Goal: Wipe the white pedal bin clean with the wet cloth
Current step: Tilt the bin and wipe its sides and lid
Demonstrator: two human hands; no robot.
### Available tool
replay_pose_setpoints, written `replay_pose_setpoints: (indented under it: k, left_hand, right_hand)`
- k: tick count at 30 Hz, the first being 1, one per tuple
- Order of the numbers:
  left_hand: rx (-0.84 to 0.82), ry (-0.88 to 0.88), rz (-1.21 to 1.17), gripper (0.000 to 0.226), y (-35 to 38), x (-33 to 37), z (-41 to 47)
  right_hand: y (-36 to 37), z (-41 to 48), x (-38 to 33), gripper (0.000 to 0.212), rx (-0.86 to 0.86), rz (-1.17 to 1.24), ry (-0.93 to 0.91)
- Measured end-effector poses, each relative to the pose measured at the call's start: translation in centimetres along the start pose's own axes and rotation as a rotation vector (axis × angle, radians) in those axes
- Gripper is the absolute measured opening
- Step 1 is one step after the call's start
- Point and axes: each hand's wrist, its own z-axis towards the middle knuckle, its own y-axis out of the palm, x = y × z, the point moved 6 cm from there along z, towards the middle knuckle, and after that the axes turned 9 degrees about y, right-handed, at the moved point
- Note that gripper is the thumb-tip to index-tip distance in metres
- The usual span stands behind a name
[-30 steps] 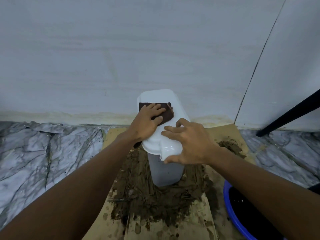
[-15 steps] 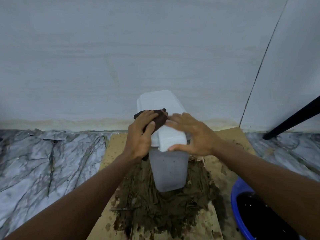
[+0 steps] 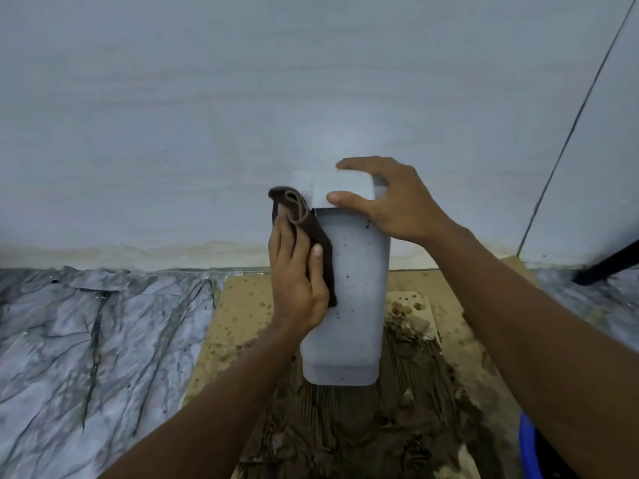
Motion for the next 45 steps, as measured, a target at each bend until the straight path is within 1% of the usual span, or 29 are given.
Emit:
replay_pose_setpoints:
  k: [4, 7, 8, 9, 12, 14, 17, 18, 20, 23, 26, 31, 36, 38, 40, 45]
  left_hand:
    - [-0.096, 0.17, 0.304, 0.043, 1.9, -1.8, -2.0]
    - [-0.206, 0.423, 0.504, 0.048, 3.3, -1.0, -3.3]
    - [-0.231, 0.484, 0.536, 0.052, 3.4, -0.7, -3.2]
    - [-0.234, 0.508, 0.544, 0.055, 3.5, -0.5, -2.9]
    - [-0.205, 0.433, 0.499, 0.061, 3.9, 0.3, -1.0]
    - [-0.228, 0.401, 0.503, 0.062, 4.9, 1.4, -0.8]
    - [-0.32, 0.498, 0.497, 0.063, 5.9, 1.4, -2.7]
    - [-0.323, 0.509, 0.499, 0.063, 5.6, 0.8, -3.5]
    - [-0.269, 0.451, 0.506, 0.064, 4.8, -0.3, -4.3]
    - [-0.166, 0.303, 0.48, 0.063, 4.7, 0.3, -2.5]
    - [-0.185, 0.303, 0.455, 0.057, 6.0, 1.9, -0.4]
    - [-0.183, 0.272, 0.475, 0.057, 6.2, 1.6, -1.9]
    - [-0.099, 0.123, 0.433, 0.061, 6.5, 2.9, 1.1]
    - [-0.108, 0.156, 0.435, 0.061, 6.4, 2.6, 0.7]
    - [-0.176, 0.265, 0.439, 0.059, 6.1, 1.7, -1.1]
    - [-0.538, 0.607, 0.573, 0.063, 5.9, -1.9, -10.6]
  right_hand:
    - [-0.3, 0.6, 0.6, 0.053, 0.036, 0.025, 0.013]
    - [-0.6, 1.0, 0.9, 0.053, 0.05, 0.059, 0.031]
    - [-0.6, 1.1, 0.9, 0.052, 0.052, 0.068, 0.034]
    - [-0.5, 1.1, 0.9, 0.051, 0.051, 0.076, 0.038]
    - [0.2, 1.2, 0.5, 0.051, 0.031, 0.083, 0.033]
    - [0.7, 1.3, 0.1, 0.051, 0.015, 0.087, 0.033]
    - [0.5, 1.3, 0.0, 0.051, -0.003, 0.091, 0.044]
    - [0.4, 1.3, 0.1, 0.052, -0.011, 0.092, 0.053]
    - [0.4, 1.2, 0.2, 0.052, -0.012, 0.1, 0.071]
    - [1.1, 1.5, -0.1, 0.054, 0.013, 0.092, 0.082]
    - [1.9, 1.7, -0.7, 0.054, -0.002, 0.088, 0.083]
    - [1.7, 1.4, -0.7, 0.056, -0.01, 0.087, 0.087]
    - [2.2, 1.5, -1.0, 0.057, -0.014, 0.092, 0.08]
    - [2.1, 1.5, -0.9, 0.057, -0.006, 0.09, 0.074]
    - [1.8, 1.4, -0.6, 0.058, 0.005, 0.087, 0.072]
    - [1.4, 1.6, 0.1, 0.061, 0.021, 0.137, 0.113]
